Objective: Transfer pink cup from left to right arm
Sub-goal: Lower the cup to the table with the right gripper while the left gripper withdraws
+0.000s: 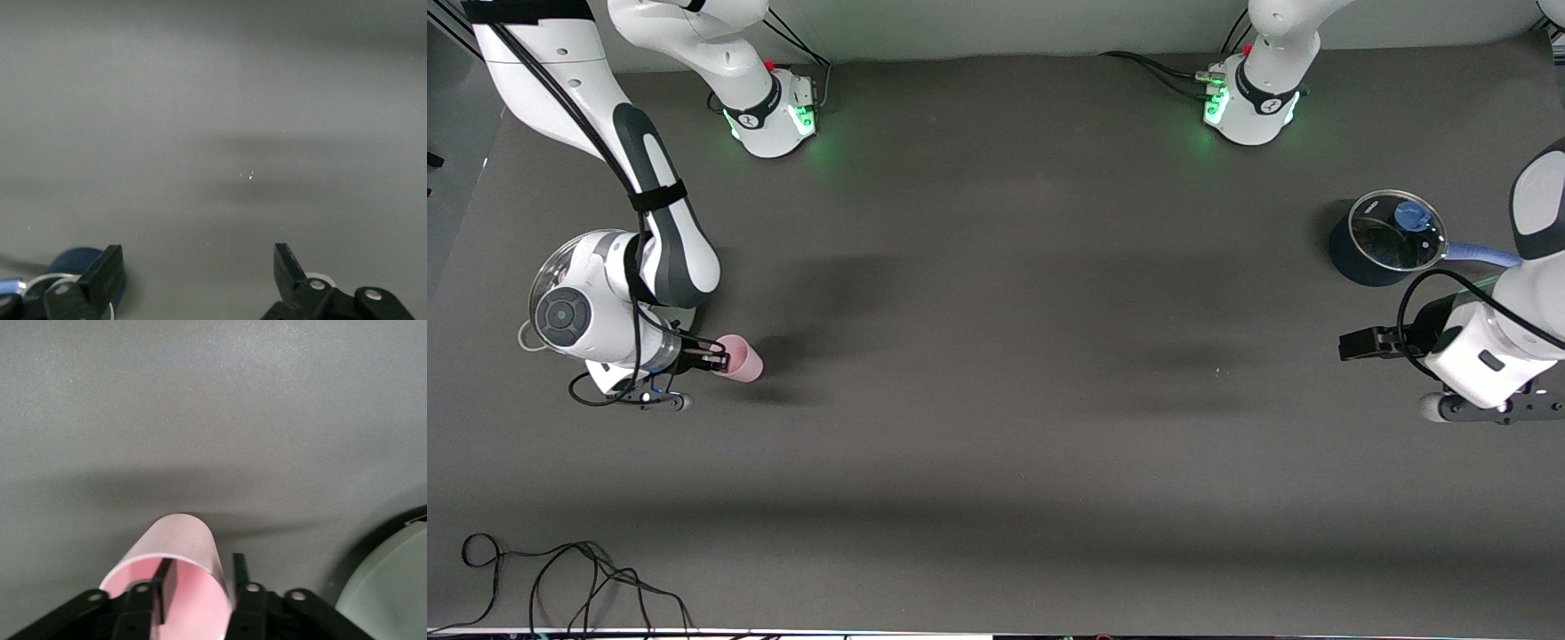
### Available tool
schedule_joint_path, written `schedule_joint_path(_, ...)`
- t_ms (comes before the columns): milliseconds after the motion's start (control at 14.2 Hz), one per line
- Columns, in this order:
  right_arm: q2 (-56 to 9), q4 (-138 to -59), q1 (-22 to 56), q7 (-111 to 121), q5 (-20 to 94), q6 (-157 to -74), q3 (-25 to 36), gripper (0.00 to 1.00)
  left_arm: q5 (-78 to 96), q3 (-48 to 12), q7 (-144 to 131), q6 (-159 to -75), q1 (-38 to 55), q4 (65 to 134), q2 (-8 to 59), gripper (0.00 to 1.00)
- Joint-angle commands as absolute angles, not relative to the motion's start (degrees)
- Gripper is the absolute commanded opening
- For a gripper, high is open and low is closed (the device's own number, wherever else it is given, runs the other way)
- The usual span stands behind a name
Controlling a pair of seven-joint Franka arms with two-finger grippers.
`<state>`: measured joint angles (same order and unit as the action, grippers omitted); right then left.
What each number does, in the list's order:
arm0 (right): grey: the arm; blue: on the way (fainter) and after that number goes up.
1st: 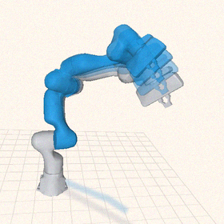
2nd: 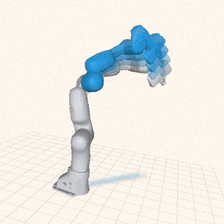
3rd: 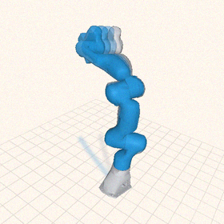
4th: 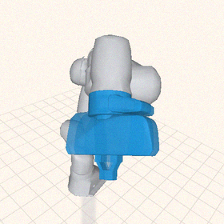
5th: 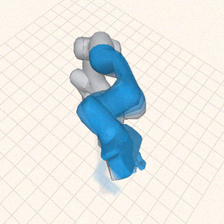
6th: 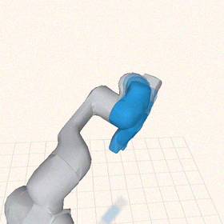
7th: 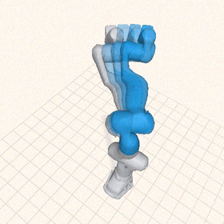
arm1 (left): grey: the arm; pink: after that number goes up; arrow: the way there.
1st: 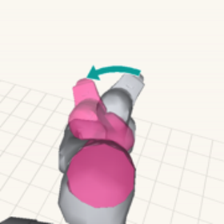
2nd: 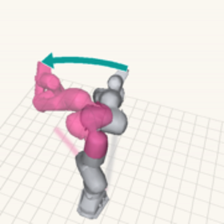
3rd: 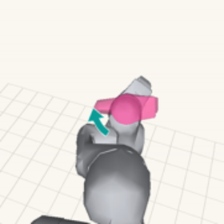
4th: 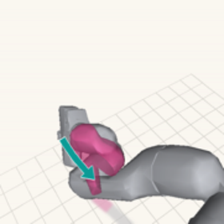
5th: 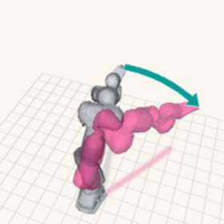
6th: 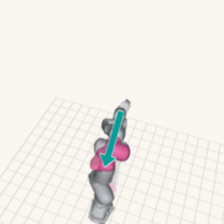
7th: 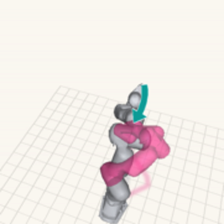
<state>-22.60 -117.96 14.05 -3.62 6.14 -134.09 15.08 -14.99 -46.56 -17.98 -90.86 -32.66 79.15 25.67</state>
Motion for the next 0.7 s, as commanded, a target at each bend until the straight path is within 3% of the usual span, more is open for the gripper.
schedule_joint_path(0,-20.75,-119.09,14.41,-2.29,6.50,-134.83,15.12,0.59,-16.00,-46.05,-20.48,-90.09,-32.61,79.19,24.08,1.00)
schedule_joint_path(141,-18.03,-118.92,14.50,-2.46,6.50,-132.38,15.12,0.85,-15.91,-46.49,-16.99,-89.04,-33.92,79.19,23.38,1.00)
schedule_joint_path(211,-16.28,-118.66,14.50,-2.55,6.50,-130.80,15.12,0.88,-15.65,-46.41,-14.87,-89.03,-34.53,79.71,21.99,1.00)
schedule_joint_path(634,-4.51,-118.39,14.50,-2.90,6.24,-123.85,15.12,0.91,-15.03,-46.15,-7.58,-89.56,-36.65,84.36,15.83,1.00)
